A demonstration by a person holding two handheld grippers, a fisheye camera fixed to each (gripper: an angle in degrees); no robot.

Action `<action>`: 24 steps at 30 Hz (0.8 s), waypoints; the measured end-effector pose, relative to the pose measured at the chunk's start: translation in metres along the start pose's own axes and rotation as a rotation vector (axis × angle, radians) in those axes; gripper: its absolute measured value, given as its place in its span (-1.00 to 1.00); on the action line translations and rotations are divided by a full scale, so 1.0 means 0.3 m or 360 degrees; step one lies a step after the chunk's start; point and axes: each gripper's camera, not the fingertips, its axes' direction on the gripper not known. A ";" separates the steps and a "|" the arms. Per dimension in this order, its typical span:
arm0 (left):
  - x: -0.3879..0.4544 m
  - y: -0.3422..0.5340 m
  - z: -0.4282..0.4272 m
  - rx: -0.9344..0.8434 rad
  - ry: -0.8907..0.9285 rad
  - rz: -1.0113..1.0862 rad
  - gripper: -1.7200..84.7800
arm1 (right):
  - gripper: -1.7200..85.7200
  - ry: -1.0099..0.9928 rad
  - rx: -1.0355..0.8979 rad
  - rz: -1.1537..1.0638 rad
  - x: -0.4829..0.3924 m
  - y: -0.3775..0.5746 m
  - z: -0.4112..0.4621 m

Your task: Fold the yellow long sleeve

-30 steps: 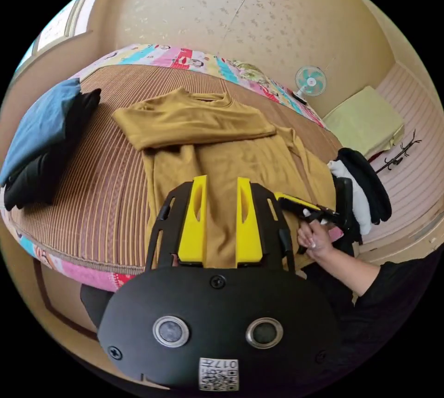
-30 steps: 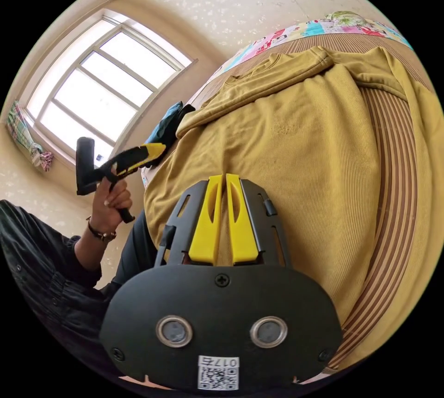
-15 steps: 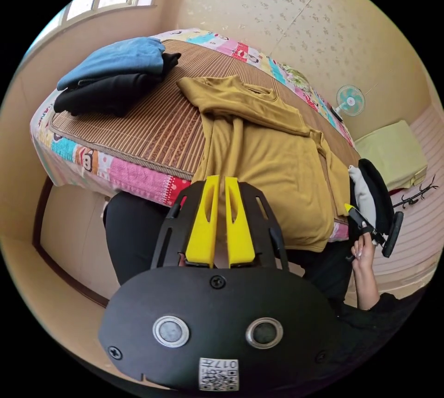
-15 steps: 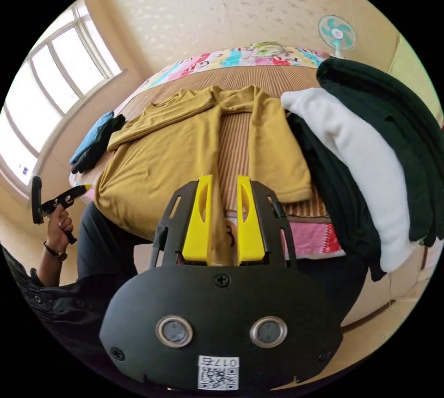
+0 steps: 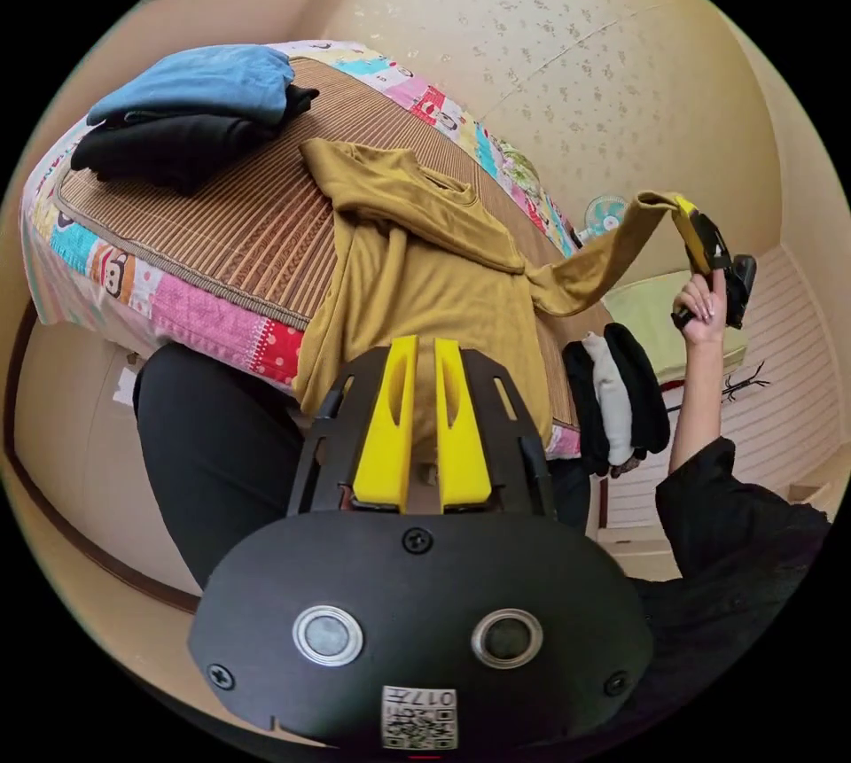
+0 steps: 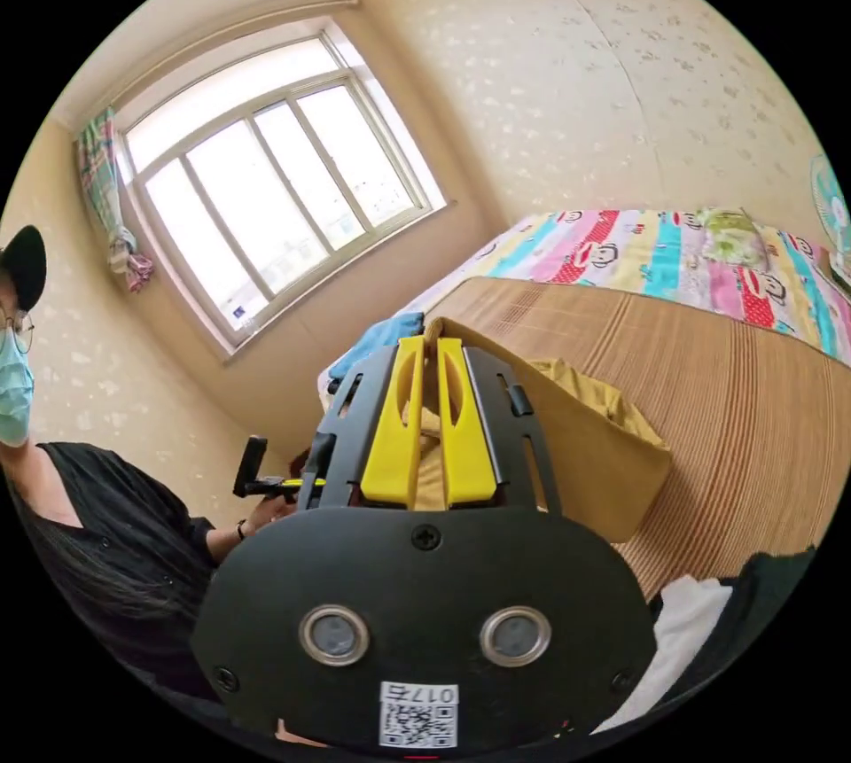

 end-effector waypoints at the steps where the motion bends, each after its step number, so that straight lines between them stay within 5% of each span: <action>1: 0.004 0.008 -0.016 0.0024 0.0042 0.0003 -0.84 | -0.86 -0.0180 -0.0083 -0.0049 -0.017 -0.083 0.136; 8: 0.005 0.014 -0.084 0.0008 -0.0017 0.0041 -0.80 | -0.72 -0.0760 -0.0358 0.0235 0.063 -0.065 0.693; 11: -0.026 -0.030 -0.082 -0.0011 -0.0173 0.0079 -0.78 | -0.72 -0.0397 -0.0228 0.0318 0.094 0.095 0.584; 16: -0.033 -0.239 0.154 -0.0188 -0.0447 0.0292 -0.79 | -0.76 0.0678 -0.0276 0.0421 0.041 0.443 0.372; 20: 0.015 -0.386 0.381 -0.0425 -0.0521 0.0456 -0.87 | -0.79 0.1043 -0.0759 0.0496 0.057 0.612 0.459; 24: 0.094 -0.609 0.544 -0.0462 -0.0638 0.0516 -0.87 | -0.83 0.1228 -0.0704 0.0352 0.078 0.523 0.533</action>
